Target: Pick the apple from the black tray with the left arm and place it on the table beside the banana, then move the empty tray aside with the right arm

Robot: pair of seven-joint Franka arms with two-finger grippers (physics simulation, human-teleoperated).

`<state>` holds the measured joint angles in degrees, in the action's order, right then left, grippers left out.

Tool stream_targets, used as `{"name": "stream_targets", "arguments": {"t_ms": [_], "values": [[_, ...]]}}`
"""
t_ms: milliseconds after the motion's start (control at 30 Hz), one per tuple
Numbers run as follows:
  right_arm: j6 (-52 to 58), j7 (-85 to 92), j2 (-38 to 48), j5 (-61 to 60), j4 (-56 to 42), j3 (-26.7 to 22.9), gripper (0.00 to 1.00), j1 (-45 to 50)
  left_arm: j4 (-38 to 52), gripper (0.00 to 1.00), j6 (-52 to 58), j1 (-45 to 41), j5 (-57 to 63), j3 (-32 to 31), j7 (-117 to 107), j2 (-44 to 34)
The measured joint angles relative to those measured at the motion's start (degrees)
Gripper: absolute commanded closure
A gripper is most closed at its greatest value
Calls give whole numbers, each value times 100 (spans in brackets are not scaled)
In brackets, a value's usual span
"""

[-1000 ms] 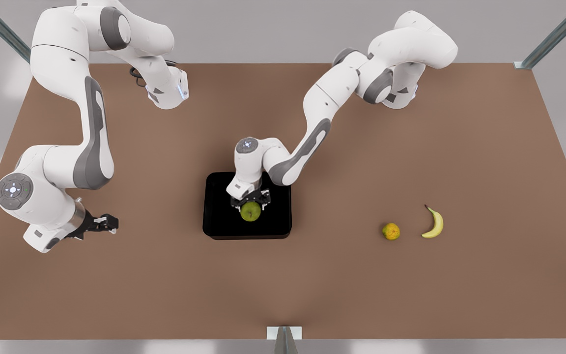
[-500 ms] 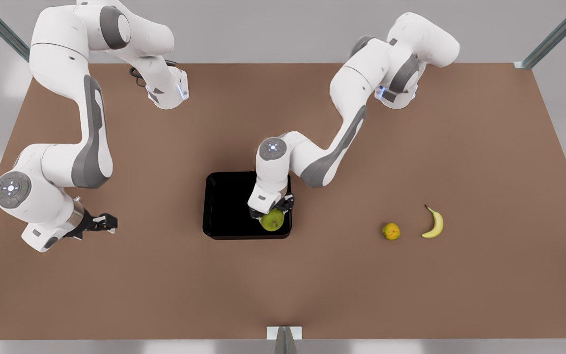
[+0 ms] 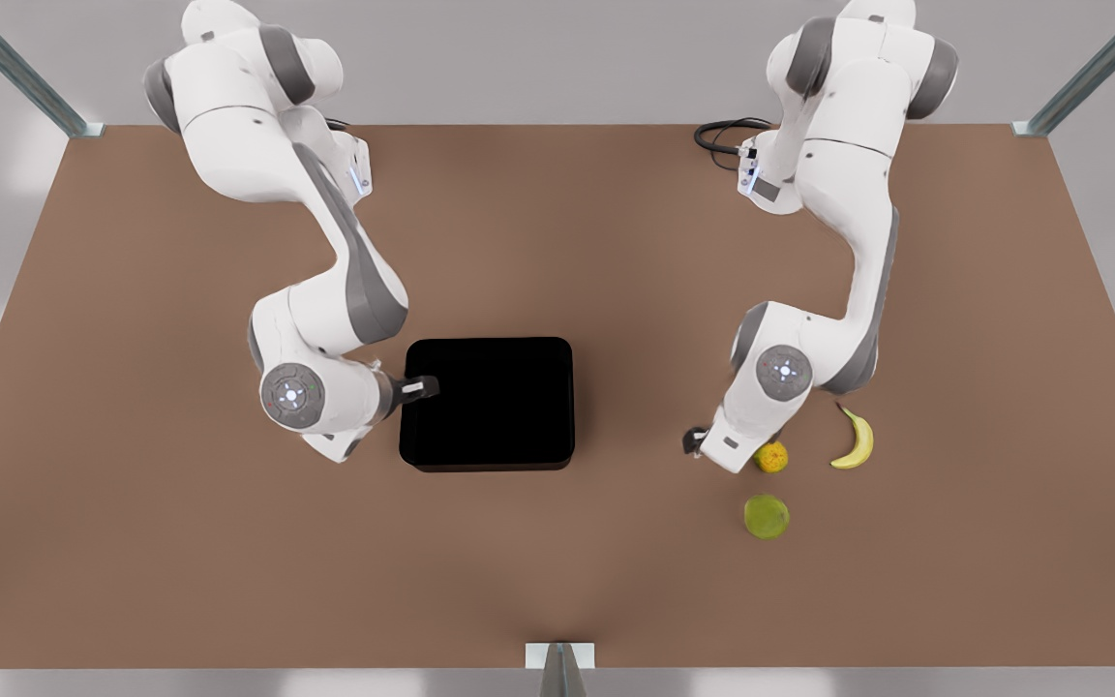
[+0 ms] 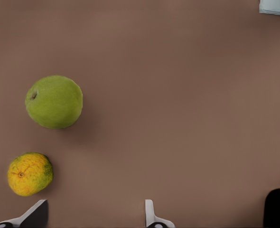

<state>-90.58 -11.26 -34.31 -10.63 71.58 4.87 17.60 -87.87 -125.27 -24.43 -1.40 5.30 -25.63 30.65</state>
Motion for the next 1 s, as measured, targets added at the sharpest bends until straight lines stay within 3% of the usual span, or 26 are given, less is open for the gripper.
{"name": "stream_targets", "arguments": {"t_ms": [100,267,433,1000], "values": [[-151,-502,-57,-303,385,12,0,1,909,0,1126,226,3,105,382,-581],[-594,-1147,242,-477,1507,144,0,6,275,0,2048,329,22,192,907,-1818],[-825,-1392,584,-335,1771,139,0,-77,132,0,2333,354,15,198,1372,-1910],[-1770,-506,-206,17,2137,-35,0,-262,83,0,2593,428,52,164,2366,-1942]]}}
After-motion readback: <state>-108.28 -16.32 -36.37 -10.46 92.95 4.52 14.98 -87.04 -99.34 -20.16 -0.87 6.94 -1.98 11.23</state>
